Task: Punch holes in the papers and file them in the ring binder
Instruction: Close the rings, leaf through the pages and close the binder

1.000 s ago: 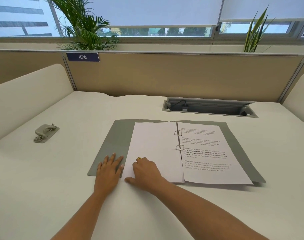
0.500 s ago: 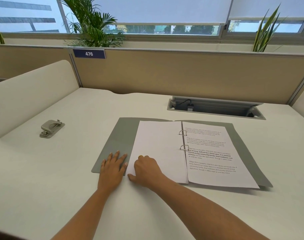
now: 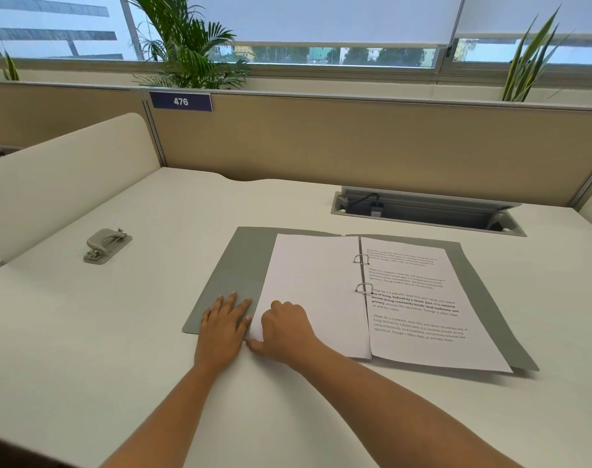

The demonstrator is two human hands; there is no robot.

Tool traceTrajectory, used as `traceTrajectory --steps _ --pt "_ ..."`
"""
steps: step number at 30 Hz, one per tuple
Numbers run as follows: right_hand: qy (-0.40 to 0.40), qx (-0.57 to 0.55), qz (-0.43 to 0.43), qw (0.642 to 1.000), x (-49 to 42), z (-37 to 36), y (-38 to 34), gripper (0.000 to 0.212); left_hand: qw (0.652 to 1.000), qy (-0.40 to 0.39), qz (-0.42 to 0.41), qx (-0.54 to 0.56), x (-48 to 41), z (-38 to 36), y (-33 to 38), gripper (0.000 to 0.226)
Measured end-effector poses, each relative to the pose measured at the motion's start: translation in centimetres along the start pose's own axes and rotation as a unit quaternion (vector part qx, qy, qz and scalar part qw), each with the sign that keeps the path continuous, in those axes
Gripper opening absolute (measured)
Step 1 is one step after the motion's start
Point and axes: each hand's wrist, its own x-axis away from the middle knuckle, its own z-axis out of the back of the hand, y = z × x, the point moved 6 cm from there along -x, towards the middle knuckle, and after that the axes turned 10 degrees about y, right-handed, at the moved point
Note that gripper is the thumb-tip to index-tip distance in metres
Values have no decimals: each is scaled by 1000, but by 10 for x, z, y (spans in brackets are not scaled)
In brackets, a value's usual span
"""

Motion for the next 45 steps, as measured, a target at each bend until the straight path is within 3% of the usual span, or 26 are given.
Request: traceTrajectory --steps 5,10,14,17,19,23,27,32,38,40,45 --pt "-5 0 8 1000 -2 1 -1 42 1000 9 -3 6 0 1 0 95" --pt "-7 -1 10 1000 -3 3 1 35 1000 7 6 13 0 1 0 74" --pt "0 -13 4 1000 -1 5 5 35 1000 7 7 26 0 3 0 93" --pt "16 -40 -4 999 -1 12 8 28 999 -2 13 44 0 3 2 81" --pt "16 -47 -2 999 -2 12 9 35 999 -5 14 45 0 4 3 72" --pt "-12 -67 13 998 -3 13 12 41 999 3 11 44 0 5 2 94" --pt "-3 -110 -52 993 -6 17 25 27 1000 3 6 29 0 3 0 91" --pt "45 -210 -195 957 -6 24 54 27 999 6 6 43 2 6 2 85" --pt "54 -303 -320 896 7 36 96 42 997 -6 21 70 1 8 5 50" --pt "67 -343 -356 867 15 41 109 36 996 1 33 86 -2 9 6 37" --pt "81 -414 -408 809 29 40 134 17 993 35 69 89 -10 13 19 29"
